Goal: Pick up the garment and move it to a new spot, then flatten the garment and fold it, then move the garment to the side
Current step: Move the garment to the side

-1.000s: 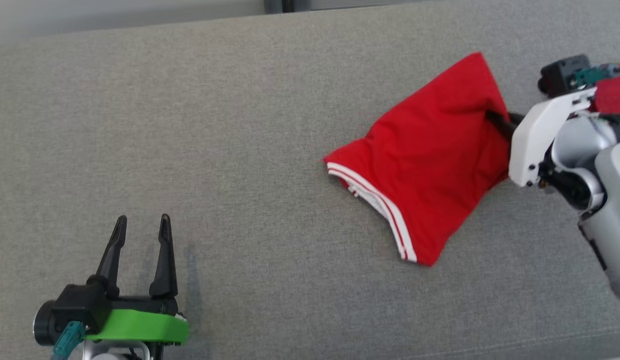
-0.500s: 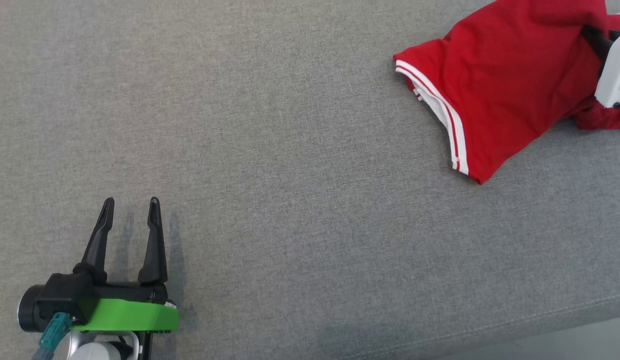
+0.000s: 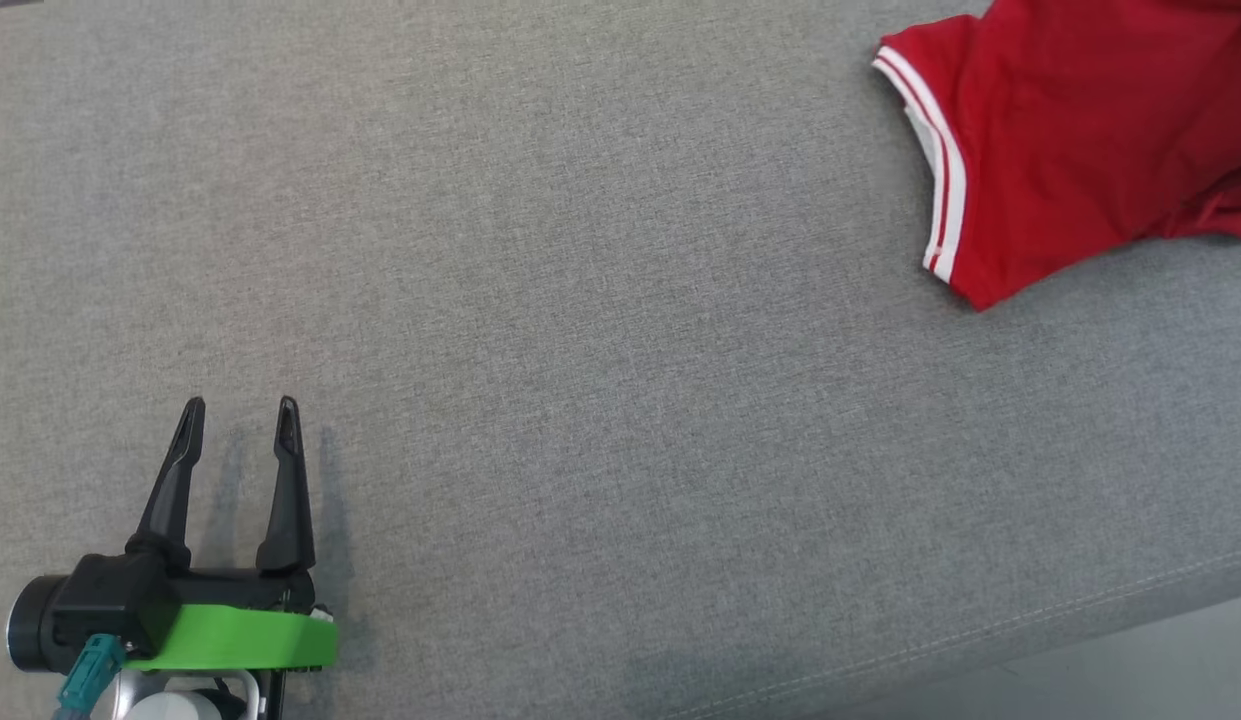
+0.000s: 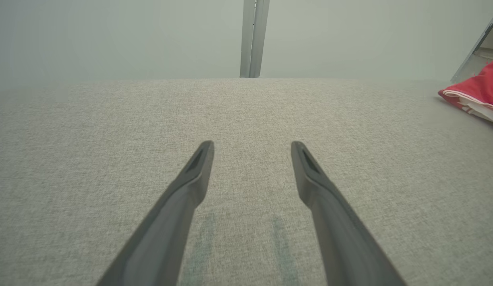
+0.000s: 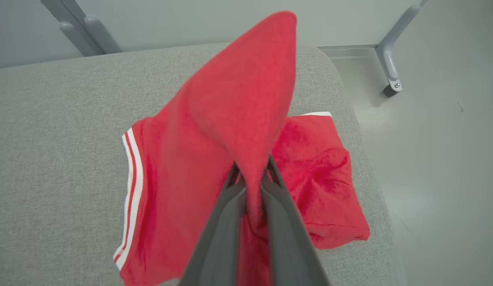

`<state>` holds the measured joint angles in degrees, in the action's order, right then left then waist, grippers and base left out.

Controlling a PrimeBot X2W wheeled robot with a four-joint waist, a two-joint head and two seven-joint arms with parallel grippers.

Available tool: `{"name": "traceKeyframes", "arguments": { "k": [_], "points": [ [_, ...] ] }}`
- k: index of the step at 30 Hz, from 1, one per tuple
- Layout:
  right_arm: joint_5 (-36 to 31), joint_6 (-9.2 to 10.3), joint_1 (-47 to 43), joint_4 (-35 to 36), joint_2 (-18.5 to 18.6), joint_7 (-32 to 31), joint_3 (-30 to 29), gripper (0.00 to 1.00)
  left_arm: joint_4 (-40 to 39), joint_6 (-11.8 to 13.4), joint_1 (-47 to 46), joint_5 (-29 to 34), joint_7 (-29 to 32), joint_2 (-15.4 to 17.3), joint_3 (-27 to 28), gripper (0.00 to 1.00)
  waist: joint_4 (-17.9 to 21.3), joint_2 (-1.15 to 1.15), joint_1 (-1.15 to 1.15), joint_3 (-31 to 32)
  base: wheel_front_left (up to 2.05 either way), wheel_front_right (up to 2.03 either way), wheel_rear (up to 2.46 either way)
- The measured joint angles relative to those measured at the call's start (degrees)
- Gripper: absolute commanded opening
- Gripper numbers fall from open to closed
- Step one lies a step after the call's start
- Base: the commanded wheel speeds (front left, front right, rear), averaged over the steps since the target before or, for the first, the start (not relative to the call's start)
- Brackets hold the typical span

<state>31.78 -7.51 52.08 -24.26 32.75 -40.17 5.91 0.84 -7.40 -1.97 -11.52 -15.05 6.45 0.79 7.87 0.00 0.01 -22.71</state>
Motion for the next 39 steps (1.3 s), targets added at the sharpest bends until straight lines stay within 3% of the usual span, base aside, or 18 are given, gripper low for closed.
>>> {"name": "traceKeyframes", "arguments": {
  "k": [11, 21, 27, 28, 29, 33, 39],
  "points": [
    [-3.27, 0.00, 0.94, 0.43, 0.85, -3.44, -7.09, 0.00, -0.55, 0.00, -0.08, 0.32, 0.00, 1.48, -0.81, 1.00, 1.06, 0.00, 0.00, -0.78, 0.00, 0.00, 0.00],
    [-11.80, 0.00, -0.39, -7.34, -0.02, 3.52, -10.39, 0.00, -0.09, 0.00, -1.05, 0.29, 0.00, 1.68, -1.20, 1.00, -0.70, 0.00, 0.00, -2.52, 0.00, 0.00, 0.00],
    [-15.38, -0.01, -2.37, -13.59, 0.78, 11.36, -12.68, 0.00, 0.20, 0.00, -1.32, -0.01, 0.00, 1.76, -2.15, 1.00, -2.11, 0.00, 0.00, -3.04, 0.00, 0.00, 0.00],
    [-16.51, -0.01, -2.51, -14.92, 0.85, 13.15, -13.86, 0.39, 0.23, 0.00, -1.35, -0.01, 0.00, 1.76, -2.26, 1.00, -2.31, 0.00, 0.00, -3.12, 0.00, 0.00, 0.00],
    [-18.18, -0.01, -2.50, -16.11, 0.91, 15.01, -14.99, 1.00, 0.29, 0.00, -1.41, -0.02, 0.00, 1.76, -2.35, 1.00, -2.47, 0.00, 0.00, -3.21, 0.00, 0.00, 0.00],
    [-23.10, -0.01, -2.41, -18.59, -0.10, 23.37, -17.41, 1.00, 0.52, 0.00, -2.02, -0.07, 0.00, 1.75, -2.46, 1.00, -2.79, 0.00, -0.01, -3.34, 0.00, 0.00, 0.00],
    [-25.43, -0.01, -2.20, -20.85, -2.25, 37.67, -17.31, 1.00, 0.96, 0.00, -2.07, -0.42, 0.00, 1.49, -2.26, 1.00, -2.69, 0.00, -0.01, -2.35, 0.00, 0.00, 0.00]
  ]
}}
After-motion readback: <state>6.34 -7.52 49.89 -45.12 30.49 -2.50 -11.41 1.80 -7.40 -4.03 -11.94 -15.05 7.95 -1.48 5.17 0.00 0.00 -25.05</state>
